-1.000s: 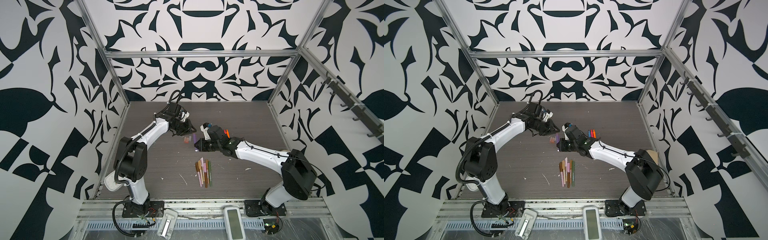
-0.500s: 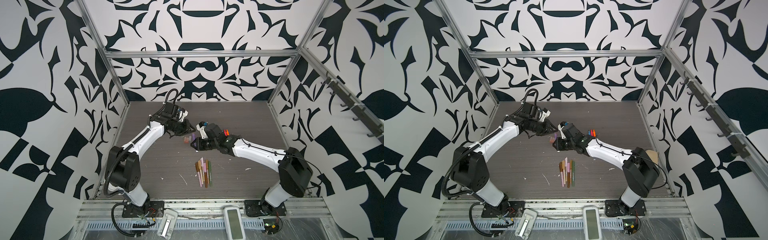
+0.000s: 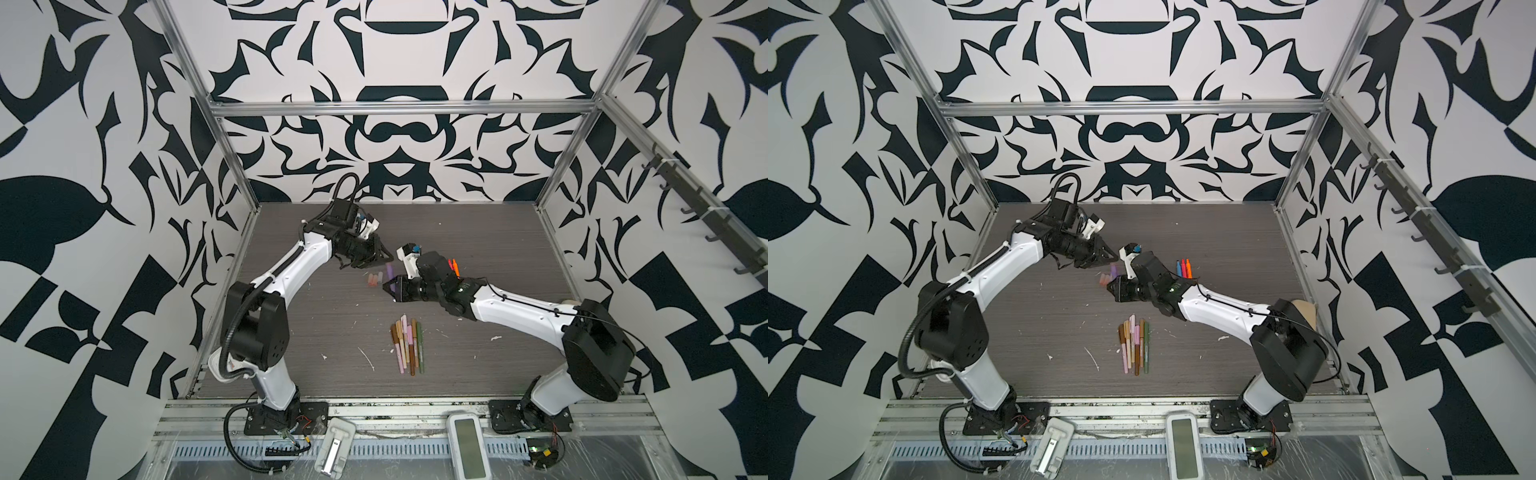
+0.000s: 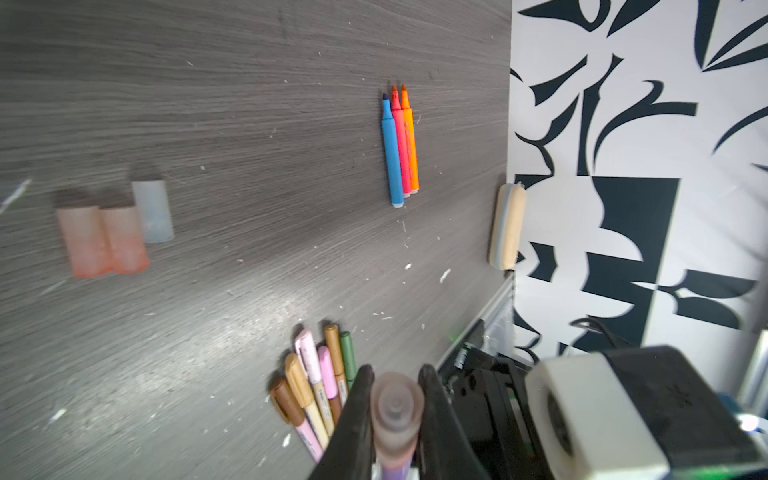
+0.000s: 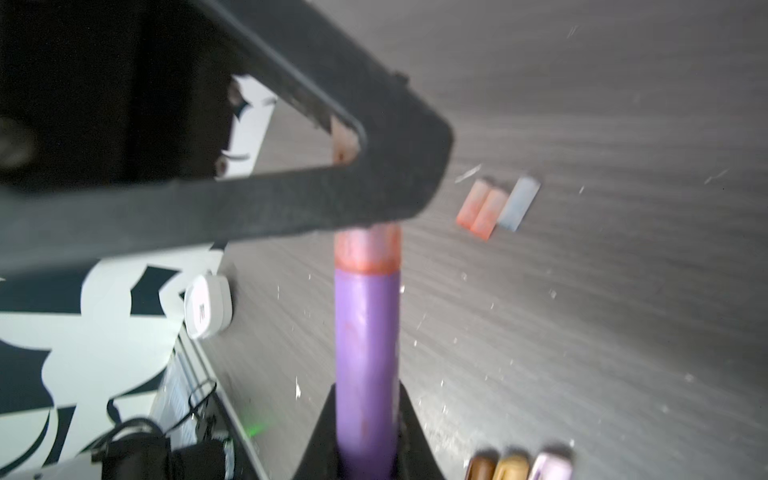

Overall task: Open the pen caps
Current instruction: 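Pull the left gripper away with the pink cap while the right holds the highlighter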

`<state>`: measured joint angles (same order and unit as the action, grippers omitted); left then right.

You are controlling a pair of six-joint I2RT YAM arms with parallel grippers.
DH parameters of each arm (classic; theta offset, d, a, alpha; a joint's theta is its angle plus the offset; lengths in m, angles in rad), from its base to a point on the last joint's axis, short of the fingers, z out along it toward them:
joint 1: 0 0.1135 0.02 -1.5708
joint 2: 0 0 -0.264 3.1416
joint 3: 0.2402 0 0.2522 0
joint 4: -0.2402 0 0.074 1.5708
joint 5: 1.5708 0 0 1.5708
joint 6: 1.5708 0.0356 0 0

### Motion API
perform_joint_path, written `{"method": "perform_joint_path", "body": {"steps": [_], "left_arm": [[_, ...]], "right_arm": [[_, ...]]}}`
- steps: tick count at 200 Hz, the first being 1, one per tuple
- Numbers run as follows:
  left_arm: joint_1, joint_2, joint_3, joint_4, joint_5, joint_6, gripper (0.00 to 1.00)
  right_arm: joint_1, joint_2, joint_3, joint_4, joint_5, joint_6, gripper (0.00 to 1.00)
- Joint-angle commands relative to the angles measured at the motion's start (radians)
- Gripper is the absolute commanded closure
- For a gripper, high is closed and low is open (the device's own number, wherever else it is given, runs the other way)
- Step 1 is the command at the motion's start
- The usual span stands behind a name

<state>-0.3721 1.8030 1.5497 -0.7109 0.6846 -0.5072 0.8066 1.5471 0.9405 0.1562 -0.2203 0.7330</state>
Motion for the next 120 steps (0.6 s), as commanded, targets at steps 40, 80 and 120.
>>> {"method": "perform_joint_path", "body": {"steps": [40,80,120], "left_arm": [[0.199,0.135,0.15,0.009,-0.143,0.043,1.0],[0.199,0.115,0.084,0.012,-0.175,0.058,1.0],[0.197,0.114,0.007,0.01,-0.22,0.087,1.0]], "right_arm": [[0.082,-0.194,-0.237,-0.098,0.079,0.078,1.0],[0.046,-0.208,-0.207,-0.125,0.068,0.032,1.0],[0.009,-0.265,-0.188,-0.227,0.103,-0.029,1.0]]}}
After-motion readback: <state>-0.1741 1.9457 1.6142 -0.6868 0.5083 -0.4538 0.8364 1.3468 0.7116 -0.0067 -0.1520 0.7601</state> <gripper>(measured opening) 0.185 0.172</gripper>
